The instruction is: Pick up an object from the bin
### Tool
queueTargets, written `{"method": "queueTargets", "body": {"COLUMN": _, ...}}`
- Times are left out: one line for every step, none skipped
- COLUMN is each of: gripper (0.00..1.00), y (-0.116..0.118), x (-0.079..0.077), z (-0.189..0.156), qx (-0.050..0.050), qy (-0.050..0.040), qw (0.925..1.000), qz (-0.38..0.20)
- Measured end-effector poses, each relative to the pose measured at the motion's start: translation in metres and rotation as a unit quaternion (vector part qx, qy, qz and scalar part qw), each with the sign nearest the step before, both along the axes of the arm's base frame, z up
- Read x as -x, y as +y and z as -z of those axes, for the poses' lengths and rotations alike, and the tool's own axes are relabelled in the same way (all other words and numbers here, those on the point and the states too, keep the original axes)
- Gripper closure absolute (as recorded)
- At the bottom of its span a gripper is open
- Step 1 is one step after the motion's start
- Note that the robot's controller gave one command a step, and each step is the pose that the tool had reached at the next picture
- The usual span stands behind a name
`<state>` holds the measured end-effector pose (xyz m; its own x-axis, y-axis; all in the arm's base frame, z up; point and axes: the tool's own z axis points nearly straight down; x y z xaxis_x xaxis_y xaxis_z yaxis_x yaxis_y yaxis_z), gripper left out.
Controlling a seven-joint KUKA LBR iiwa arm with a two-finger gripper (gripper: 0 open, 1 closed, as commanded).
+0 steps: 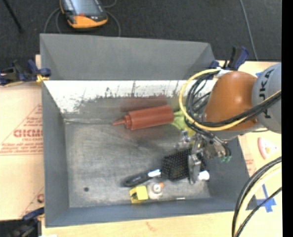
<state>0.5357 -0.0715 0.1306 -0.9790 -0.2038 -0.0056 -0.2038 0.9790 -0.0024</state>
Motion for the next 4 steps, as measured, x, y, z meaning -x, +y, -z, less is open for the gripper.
{"method": "queueTargets", "body": {"gripper": 1.0, "y": -0.0002, "x": -0.0001, "z": -0.0054, "qx": 0.0, "qy": -0.0001, "qw": 1.0, "qz": 0.0}}
{"method": "queueTargets", "body": {"gripper": 1.0, "y": -0.0004, "x": -0.0003, "z": -0.0083, "qx": 0.0, "qy": 0.0, "qw": 1.0, "qz": 0.0}}
{"method": "queueTargets", "body": {"gripper": 1.0, "y": -0.0005, "x": -0.0002, "z": -0.0114, "qx": 0.0, "qy": 0.0008, "qw": 1.0, "qz": 0.0}}
{"method": "queueTargets", "body": {"gripper": 1.0, "y": -0.0007, "x": -0.0006, "z": -0.0141, "qx": 0.0, "qy": 0.0003, "qw": 1.0, "qz": 0.0}}
